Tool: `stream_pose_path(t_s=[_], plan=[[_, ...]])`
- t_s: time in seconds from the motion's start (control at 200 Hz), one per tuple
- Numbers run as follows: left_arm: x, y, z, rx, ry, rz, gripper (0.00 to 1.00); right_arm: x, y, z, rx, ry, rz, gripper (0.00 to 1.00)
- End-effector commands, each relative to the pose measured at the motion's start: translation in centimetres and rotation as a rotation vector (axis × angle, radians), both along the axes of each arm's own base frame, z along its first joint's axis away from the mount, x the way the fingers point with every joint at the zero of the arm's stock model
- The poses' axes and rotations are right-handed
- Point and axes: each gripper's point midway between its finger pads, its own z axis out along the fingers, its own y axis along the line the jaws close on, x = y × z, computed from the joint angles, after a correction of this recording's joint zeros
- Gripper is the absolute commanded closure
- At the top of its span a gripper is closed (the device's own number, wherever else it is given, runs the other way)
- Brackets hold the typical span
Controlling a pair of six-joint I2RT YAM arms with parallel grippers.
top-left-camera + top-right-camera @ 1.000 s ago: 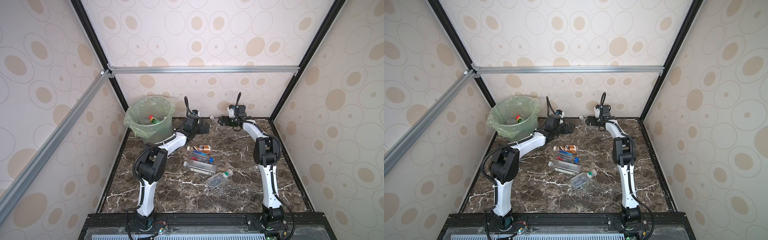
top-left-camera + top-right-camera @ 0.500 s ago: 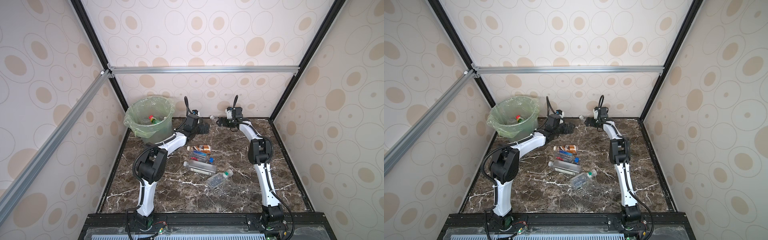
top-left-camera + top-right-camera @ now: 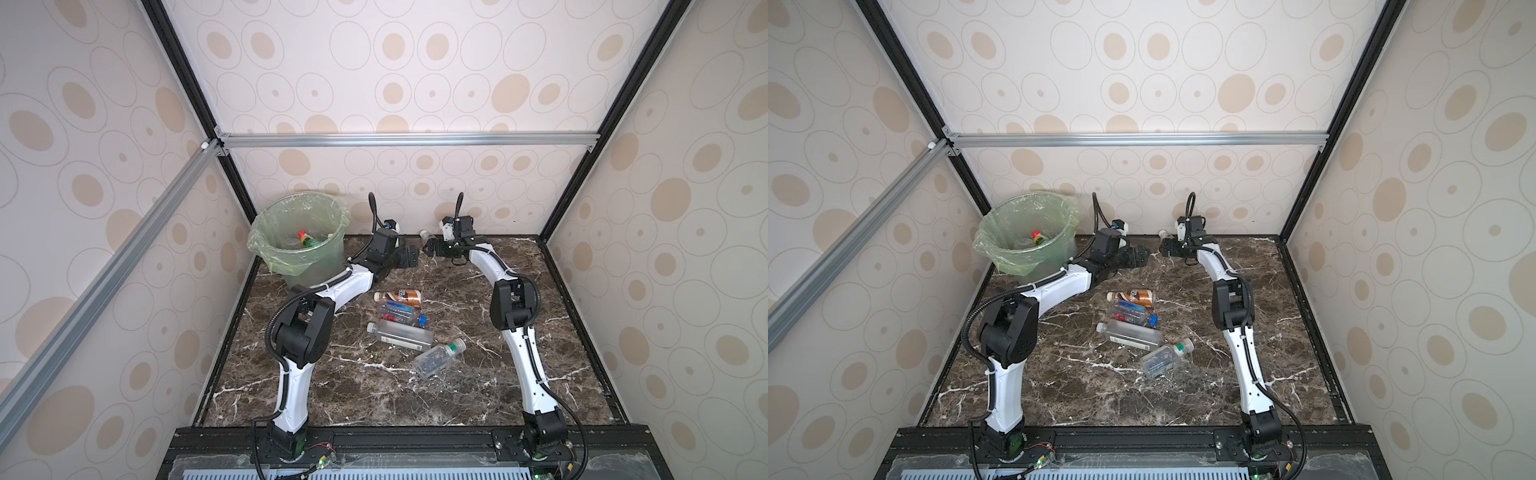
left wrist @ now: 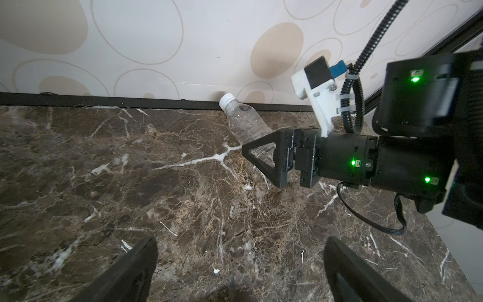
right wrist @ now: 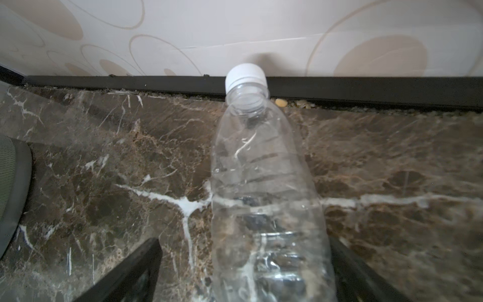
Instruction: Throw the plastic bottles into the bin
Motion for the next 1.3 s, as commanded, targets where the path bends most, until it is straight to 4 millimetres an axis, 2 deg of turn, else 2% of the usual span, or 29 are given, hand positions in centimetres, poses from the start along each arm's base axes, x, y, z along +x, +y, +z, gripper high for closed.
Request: stream_pose_path(t_s=[0.0,0.405,0.8,1.0,1.18,1.295], plan=[[0.6,0.2,0.2,-0.019,-0.009,0.013,0.01,-0.6,0.1,-0.1,-0.024,0.018,-0.006,0.05],[0.8,0.3,0.5,-0.021,-0.015,0.017,0.01,-1.3,-0.4,-1.7,-0.107,0.089,-0.06,0.09],[0.8,0.4,0.8,-0.026,-0.02,0.018,0.01,-1.5,0.1,-2.1,-0.112,0.113,-0.056,0.17],[0.8,0.4,1.0,-0.035,-0.022,0.019,0.01,-1.6,0.0,-2.4,-0.109,0.127,-0.063,0.3],[0.8,0.3,0.9,-0.044,-0.015,0.015,0.01,-1.9,0.8,-2.0,-0.079,0.124,-0.046,0.43],[0.7,0.2,1.1,-0.055,-0.013,0.014,0.01,-2.1,1.0,-1.4,-0.07,0.125,-0.044,0.45]])
